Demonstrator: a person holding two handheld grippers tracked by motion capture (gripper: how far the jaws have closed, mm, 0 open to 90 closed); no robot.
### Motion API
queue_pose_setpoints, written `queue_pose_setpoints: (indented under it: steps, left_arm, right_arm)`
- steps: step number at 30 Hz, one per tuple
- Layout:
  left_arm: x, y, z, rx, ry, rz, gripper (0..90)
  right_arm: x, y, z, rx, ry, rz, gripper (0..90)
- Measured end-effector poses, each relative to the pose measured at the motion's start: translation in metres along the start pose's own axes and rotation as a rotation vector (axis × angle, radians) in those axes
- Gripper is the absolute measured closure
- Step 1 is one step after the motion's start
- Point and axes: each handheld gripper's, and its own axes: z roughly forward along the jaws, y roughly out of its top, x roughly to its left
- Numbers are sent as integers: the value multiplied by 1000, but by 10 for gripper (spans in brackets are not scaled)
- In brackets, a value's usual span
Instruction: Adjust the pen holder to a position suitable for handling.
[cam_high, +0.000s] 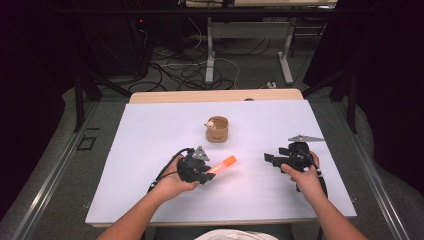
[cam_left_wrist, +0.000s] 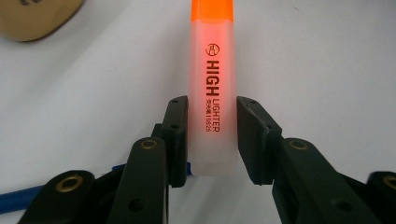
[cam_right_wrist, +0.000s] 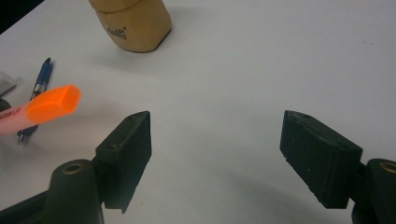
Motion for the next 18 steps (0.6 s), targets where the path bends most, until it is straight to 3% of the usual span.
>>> queue_pose_setpoints:
  steps: [4,9,10,16,18]
  left_arm:
    - [5,1,-5,-19,36,-33,660]
    - [11,1,-10,-89,89,-101,660]
    - [13,0,-12,-114,102,-117,660]
    - [17,-1,-16,-190,132,-142,660]
    - [17,-1,-18,-193,137,-145,661]
  right_arm:
    - [4,2,2,-5,-1,17,245]
    - [10,8,5,-20,11,43,233]
    - [11,10,5,-22,18,26,234]
    - [24,18,11,-26,60,25,267]
    - [29,21,15,-11,87,19,311]
